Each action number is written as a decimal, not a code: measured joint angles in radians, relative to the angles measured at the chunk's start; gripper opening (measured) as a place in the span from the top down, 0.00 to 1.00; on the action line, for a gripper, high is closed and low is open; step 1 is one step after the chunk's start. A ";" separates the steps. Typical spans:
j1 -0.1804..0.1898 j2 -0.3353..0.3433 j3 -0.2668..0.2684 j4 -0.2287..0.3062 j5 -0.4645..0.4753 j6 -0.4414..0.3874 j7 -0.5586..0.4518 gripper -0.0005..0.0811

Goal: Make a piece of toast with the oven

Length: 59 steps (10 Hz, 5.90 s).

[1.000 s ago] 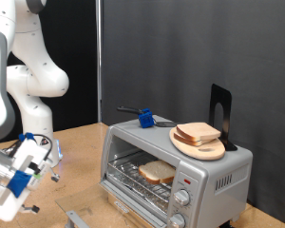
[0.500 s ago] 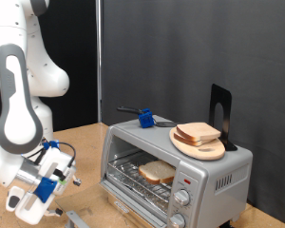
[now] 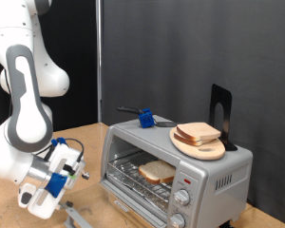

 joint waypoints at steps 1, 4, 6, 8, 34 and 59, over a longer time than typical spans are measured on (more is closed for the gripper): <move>-0.016 -0.028 -0.006 0.000 -0.025 -0.067 0.026 0.01; -0.040 -0.126 -0.013 -0.014 -0.046 -0.230 0.097 0.01; -0.039 -0.181 -0.008 -0.033 -0.016 -0.252 0.120 0.01; -0.034 -0.219 0.009 -0.050 0.033 -0.274 0.122 0.01; -0.025 -0.283 0.055 0.031 0.188 -0.317 0.322 0.01; 0.128 0.466 0.081 0.795 0.070 -0.158 0.276 0.01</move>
